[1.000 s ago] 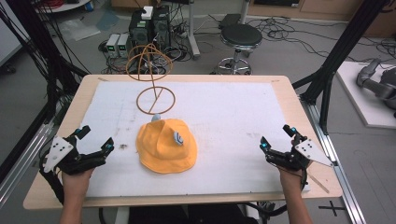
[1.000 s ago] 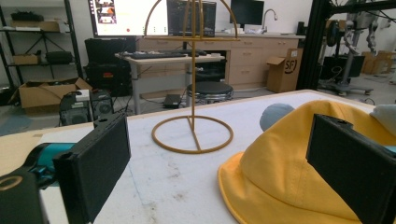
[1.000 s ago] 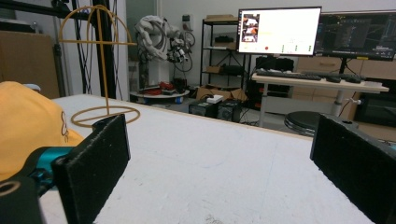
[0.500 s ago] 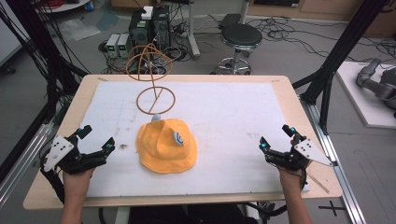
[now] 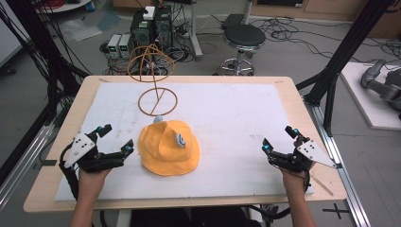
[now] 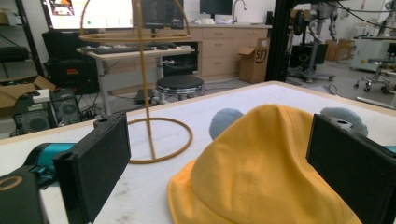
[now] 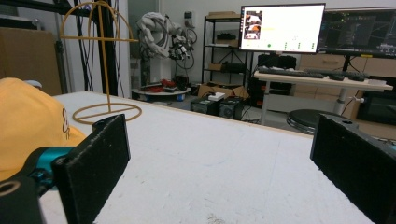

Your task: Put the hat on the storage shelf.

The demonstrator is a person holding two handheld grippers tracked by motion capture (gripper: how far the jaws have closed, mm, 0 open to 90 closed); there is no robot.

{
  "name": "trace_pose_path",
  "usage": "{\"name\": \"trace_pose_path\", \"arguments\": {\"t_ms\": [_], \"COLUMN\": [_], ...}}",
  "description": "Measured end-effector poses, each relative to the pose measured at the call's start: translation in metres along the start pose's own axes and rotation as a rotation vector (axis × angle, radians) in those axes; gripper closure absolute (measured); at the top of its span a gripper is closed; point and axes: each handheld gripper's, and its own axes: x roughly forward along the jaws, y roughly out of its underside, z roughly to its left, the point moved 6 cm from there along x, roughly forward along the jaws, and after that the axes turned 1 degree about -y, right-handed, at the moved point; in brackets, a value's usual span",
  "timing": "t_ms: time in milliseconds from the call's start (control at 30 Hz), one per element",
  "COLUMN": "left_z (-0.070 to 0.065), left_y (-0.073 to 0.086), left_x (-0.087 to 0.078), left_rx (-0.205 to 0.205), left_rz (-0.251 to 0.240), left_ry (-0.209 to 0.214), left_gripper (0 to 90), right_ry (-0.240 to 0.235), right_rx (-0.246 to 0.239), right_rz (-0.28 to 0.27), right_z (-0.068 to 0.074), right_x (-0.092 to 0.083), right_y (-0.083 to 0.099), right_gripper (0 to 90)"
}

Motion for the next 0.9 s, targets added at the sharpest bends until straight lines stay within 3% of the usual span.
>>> {"name": "trace_pose_path", "arguments": {"t_ms": [533,667,800,900], "left_z": [-0.027,-0.032,-0.035,-0.038], "left_y": [0.005,0.009,0.015,0.017], "left_x": [0.037,0.046,0.055,0.060], "left_rx": [-0.004,-0.026,-0.030,-0.017], "left_rz": [0.062,0.093,0.121,0.130], "left_ry": [0.122,0.159,0.161,0.142], "left_gripper": [10.5,10.9,12.6,21.0], "right_ry": [0.000,-0.001,0.006,0.011], "right_rx": [-0.006,-0.006,-0.006,-0.008], "right_rz": [0.002,0.005,0.010,0.011], "right_z": [0.001,0.001,0.000,-0.002], "right_x": [-0.003,-0.005,-0.009,-0.013], "right_y": [0.001,0.001,0.002,0.002], "right_gripper": [4.3,4.4,4.4,4.4]}}
